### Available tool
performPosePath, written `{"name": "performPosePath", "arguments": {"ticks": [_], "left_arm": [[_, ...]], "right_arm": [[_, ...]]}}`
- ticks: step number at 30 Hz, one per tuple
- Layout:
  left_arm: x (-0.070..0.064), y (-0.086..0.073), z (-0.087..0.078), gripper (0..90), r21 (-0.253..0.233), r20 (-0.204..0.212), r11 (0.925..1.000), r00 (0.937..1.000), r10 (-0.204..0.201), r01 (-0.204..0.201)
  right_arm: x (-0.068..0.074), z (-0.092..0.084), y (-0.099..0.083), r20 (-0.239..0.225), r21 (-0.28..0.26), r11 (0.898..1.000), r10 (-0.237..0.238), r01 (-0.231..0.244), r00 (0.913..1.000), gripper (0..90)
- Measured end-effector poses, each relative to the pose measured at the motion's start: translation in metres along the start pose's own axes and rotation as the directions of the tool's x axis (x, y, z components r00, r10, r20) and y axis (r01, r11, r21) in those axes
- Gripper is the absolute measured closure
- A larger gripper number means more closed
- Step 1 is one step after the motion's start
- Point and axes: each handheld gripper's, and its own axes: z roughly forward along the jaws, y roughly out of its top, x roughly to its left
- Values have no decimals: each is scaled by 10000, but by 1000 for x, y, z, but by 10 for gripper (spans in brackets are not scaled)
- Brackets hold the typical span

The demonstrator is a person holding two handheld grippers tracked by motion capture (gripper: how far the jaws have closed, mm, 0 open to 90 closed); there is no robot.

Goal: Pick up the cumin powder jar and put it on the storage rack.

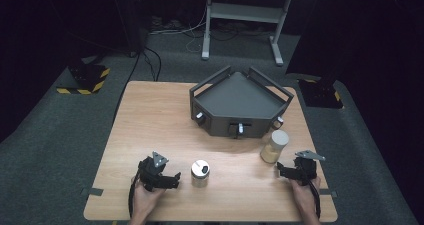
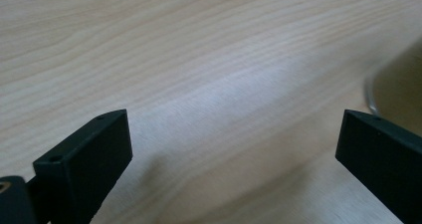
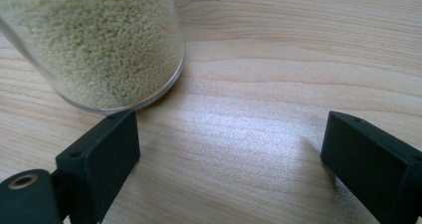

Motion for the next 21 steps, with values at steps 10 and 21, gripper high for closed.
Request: {"name": "performPosePath", "arguments": {"ticks": [10,21], "left_arm": [[-12,-6,-8,12,162,1224,9992,9919,334,-356],[-70,-36,19,12,-1934,1713,9446,9571,-2338,2653]], "right_arm": [[0,0,0,3,-1,10000,11,-11,10000,78],[0,0,0,15,-4,10000,-11,11,10000,80]]}}
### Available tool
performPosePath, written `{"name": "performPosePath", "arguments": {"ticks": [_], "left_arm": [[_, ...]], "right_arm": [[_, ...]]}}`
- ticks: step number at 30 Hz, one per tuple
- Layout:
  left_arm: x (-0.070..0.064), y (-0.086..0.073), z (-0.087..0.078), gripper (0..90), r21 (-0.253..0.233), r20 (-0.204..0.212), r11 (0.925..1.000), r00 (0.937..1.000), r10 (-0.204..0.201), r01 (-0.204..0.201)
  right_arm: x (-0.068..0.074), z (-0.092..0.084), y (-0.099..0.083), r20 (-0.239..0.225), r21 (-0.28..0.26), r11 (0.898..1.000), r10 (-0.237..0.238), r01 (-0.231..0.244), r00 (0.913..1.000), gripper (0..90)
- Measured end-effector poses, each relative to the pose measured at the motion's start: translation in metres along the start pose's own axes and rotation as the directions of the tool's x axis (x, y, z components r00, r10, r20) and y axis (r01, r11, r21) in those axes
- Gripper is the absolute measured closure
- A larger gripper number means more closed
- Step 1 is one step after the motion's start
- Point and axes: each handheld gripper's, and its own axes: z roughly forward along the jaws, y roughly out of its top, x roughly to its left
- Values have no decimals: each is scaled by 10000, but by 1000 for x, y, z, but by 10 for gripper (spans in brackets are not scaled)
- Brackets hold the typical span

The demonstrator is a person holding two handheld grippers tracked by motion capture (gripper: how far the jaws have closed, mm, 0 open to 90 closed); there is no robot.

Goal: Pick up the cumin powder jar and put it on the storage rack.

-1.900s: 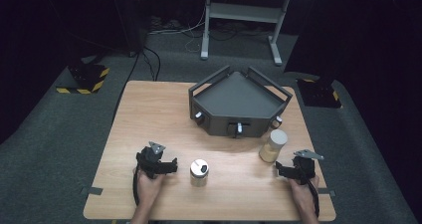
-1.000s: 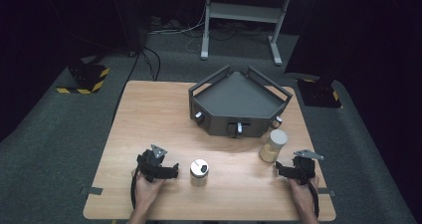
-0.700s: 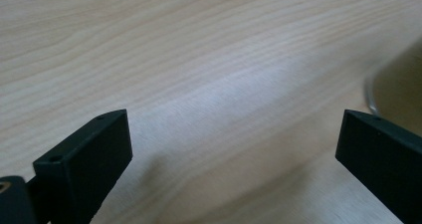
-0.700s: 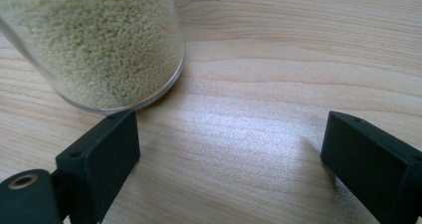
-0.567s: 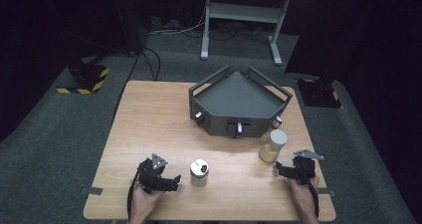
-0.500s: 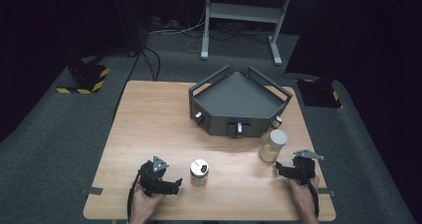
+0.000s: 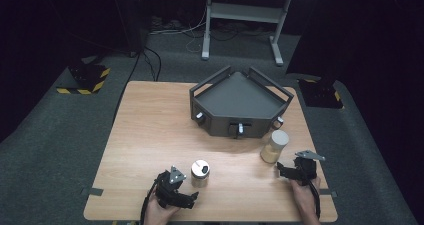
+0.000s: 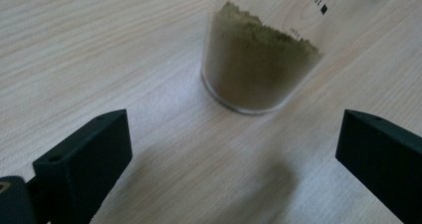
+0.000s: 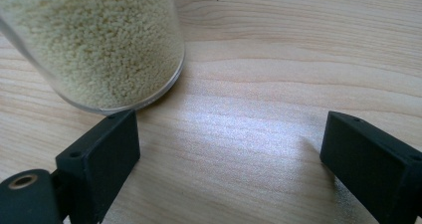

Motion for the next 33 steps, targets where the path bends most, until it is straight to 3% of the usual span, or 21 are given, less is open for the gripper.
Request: {"name": "performPosePath", "arguments": {"ticks": [1,2,3,4,5,6,7,13,14,16,19,23,33], "left_arm": [[-3,-1,1,12,-96,-63,9999,9999,114,-114],[-1,5,0,12,164,94,9975,9976,683,-684],[-1,5,0,12,164,94,9975,9976,683,-684],[-10,0,4,12,-217,-120,9989,9990,419,-422],[-12,0,6,12,-241,-107,9985,9988,483,-486],[-16,-5,10,12,-609,-36,9981,9999,99,-101],[-18,-4,13,12,-654,23,9978,10000,97,-95],[-22,6,19,12,-248,-15,9969,9972,744,-744],[-8,49,7,13,2105,440,8981,9215,3860,-3862],[-10,51,8,14,2097,398,8952,9182,3941,-3933],[-12,52,10,20,2067,342,8969,9191,3926,-3908],[-13,54,15,36,2059,308,9040,9258,3766,-3746],[-20,57,22,84,2205,130,8995,9232,3840,-3772]], "right_arm": [[0,0,0,2,-2,10000,-1,1,10000,81],[0,0,0,9,-9,10000,-8,8,10000,81],[0,0,0,9,-9,10000,-8,8,10000,81],[0,0,0,11,-14,10000,-24,24,10000,82],[0,0,0,13,-13,10000,-26,26,10000,82],[0,0,0,15,-13,10000,-28,28,10000,83],[0,0,0,16,-16,10000,-33,33,10000,83],[1,0,0,18,-18,10000,-33,33,10000,85],[1,0,0,17,-19,10000,-35,35,10000,85],[1,0,0,15,-21,10000,-38,38,10000,85],[1,0,0,14,-22,10000,-40,40,10000,85],[1,0,0,13,-23,10000,-43,43,10000,86],[0,0,-1,7,-27,10000,-42,42,10000,87]]}}
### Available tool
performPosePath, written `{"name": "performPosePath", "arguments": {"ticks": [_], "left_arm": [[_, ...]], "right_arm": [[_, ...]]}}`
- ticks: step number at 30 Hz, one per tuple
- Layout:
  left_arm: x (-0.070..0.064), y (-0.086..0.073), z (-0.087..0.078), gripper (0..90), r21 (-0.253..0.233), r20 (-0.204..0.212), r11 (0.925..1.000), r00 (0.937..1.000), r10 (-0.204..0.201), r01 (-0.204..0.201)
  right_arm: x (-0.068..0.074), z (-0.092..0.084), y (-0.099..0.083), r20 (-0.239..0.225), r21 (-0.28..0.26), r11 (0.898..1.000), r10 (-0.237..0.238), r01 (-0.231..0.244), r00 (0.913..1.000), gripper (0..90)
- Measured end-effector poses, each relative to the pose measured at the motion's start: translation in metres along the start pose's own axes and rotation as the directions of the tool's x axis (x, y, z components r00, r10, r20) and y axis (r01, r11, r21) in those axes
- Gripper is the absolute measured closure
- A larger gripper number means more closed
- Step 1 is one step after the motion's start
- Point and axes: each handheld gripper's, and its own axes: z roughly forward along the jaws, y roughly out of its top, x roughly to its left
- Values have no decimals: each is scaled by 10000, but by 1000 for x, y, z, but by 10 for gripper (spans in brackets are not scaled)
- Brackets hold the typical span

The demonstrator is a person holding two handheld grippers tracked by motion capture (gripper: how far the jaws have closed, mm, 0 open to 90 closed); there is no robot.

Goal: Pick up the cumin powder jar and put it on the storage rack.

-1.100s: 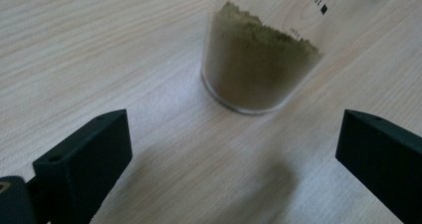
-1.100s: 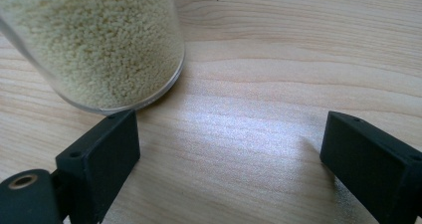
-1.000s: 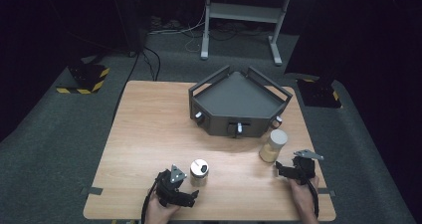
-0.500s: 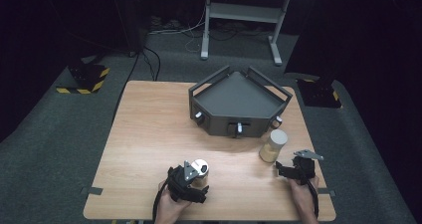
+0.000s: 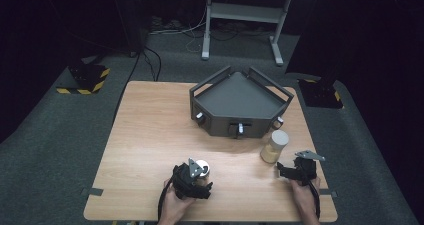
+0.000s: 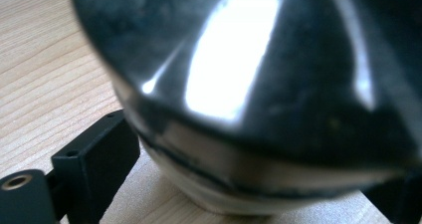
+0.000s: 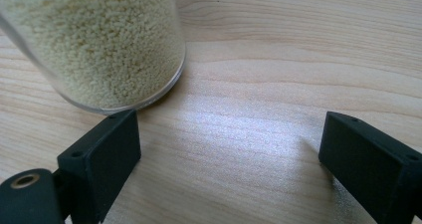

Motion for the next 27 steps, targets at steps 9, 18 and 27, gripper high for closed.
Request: {"name": "performPosePath", "arguments": {"ticks": [9,18,27], "left_arm": [[-6,4,3,187,144,-295,9998,9995,-104,108],[-7,6,6,277,187,-284,9998,9995,-116,121],[-9,6,7,307,193,-325,9997,9994,-113,119]], "right_arm": [[0,0,0,1,6,10000,6,-6,10000,87],[0,0,0,0,4,10000,3,-3,10000,87],[0,0,0,-8,2,10000,2,-2,10000,87]]}}
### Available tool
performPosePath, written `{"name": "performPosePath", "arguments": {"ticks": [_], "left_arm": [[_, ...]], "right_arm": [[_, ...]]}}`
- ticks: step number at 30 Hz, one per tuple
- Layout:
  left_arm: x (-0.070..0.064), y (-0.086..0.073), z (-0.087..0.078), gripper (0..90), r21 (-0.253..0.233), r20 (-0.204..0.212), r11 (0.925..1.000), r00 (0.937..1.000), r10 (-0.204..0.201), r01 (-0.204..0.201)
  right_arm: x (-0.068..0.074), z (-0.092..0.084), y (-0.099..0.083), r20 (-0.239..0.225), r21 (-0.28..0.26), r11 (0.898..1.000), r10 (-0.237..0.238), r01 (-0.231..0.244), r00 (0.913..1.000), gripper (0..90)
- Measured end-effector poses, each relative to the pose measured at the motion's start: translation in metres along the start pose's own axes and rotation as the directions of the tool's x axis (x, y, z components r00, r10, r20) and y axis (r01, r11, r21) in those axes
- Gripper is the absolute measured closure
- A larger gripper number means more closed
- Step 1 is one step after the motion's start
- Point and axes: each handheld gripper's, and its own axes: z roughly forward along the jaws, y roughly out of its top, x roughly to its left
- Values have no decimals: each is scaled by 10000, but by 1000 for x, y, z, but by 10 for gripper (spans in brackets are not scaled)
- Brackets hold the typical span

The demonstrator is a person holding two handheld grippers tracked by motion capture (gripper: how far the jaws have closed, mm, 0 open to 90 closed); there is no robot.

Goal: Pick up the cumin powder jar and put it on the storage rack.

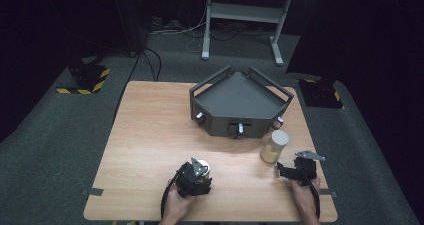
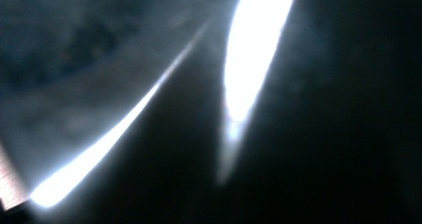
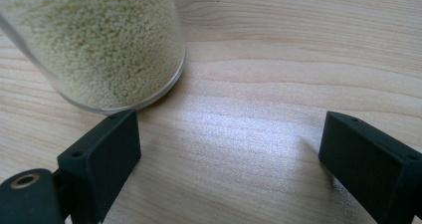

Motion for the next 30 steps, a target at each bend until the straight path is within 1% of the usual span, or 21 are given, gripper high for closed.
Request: {"name": "performPosePath", "arguments": {"ticks": [5,9,10,14,17,18,21,25,26,28,30], "left_arm": [[1,2,0,308,93,18,10000,10000,14,-14],[4,5,0,309,172,170,9999,9999,-20,17],[5,8,-2,309,199,177,9997,9998,122,-125],[6,11,-6,309,38,207,9999,9997,103,-104],[7,15,-8,309,25,197,9999,9997,158,-159],[10,19,-10,309,42,240,9997,9994,241,-242],[12,23,-12,310,38,310,9997,9992,240,-242],[18,33,-18,309,47,393,9996,9988,279,-281],[18,33,-18,310,47,393,9996,9988,279,-281],[21,40,-21,309,29,428,9995,9986,318,-319],[23,42,-22,309,2,444,9996,9986,283,-283]], "right_arm": [[0,0,0,2,1,10000,0,0,10000,87],[0,0,0,1,1,10000,2,-2,10000,87],[0,0,0,1,1,10000,0,0,10000,87],[0,0,0,0,1,10000,2,-2,10000,87],[0,0,0,0,2,10000,4,-4,10000,87],[0,0,0,-2,-1,10000,6,-6,10000,87],[0,0,0,-12,-1,10000,15,-15,10000,88],[0,0,0,-11,0,10000,17,-17,10000,88],[0,0,0,-11,0,10000,17,-17,10000,88],[0,0,0,-12,1,10000,16,-16,10000,88],[0,0,0,-13,0,10000,16,-16,10000,88]]}}
